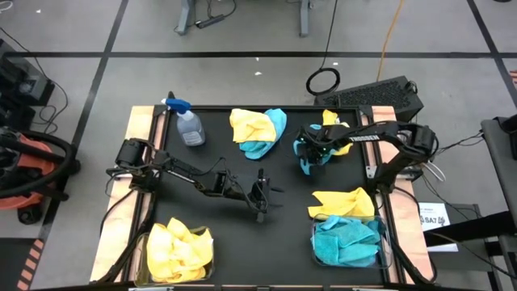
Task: Sort microfiber towel by color & place in baskets
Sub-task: Put the blue towel into the right transparent bin
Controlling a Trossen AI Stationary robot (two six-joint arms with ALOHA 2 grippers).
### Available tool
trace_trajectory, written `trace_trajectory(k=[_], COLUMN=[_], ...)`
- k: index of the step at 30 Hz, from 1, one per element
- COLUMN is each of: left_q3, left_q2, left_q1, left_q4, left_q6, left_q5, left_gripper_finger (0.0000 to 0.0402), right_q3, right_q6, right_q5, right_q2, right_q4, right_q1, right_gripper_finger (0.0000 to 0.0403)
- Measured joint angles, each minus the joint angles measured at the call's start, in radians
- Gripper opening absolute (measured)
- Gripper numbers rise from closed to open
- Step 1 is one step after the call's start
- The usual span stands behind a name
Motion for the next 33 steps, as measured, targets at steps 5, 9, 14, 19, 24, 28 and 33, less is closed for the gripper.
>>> trace_trajectory(k=[5,9,14,19,24,28,33], left_q3=[0.000,0.000,0.000,0.000,0.000,0.000,0.000], left_q2=[0.000,0.000,0.000,0.000,0.000,0.000,-0.001], left_q1=[0.000,0.000,0.000,0.000,0.000,0.000,0.000], left_q4=[-0.001,-0.001,-0.001,-0.001,-0.001,-0.001,-0.001], left_q6=[0.000,0.000,0.000,0.000,0.000,0.000,0.000], left_q5=[0.000,0.000,0.000,-0.008,-0.008,-0.008,-0.024], left_gripper_finger=[0.0235,0.0235,0.0235,0.0235,0.0235,0.0235,0.0235], right_q3=[0.018,0.072,0.163,0.266,0.354,0.411,0.448], right_q6=[-0.013,-0.013,-0.024,-0.048,-0.051,-0.054,-0.046], right_q5=[-0.013,-0.010,0.023,0.050,0.050,0.050,0.041], right_q2=[-0.070,-0.123,-0.212,-0.303,-0.381,-0.431,-0.471], right_q4=[-0.044,-0.117,-0.189,-0.258,-0.290,-0.315,-0.349], right_q1=[0.037,0.068,0.089,0.082,0.071,0.071,0.071], right_gripper_finger=[0.0009,0.0012,0.0004,0.0004,0.0004,0.0004,0.0004])
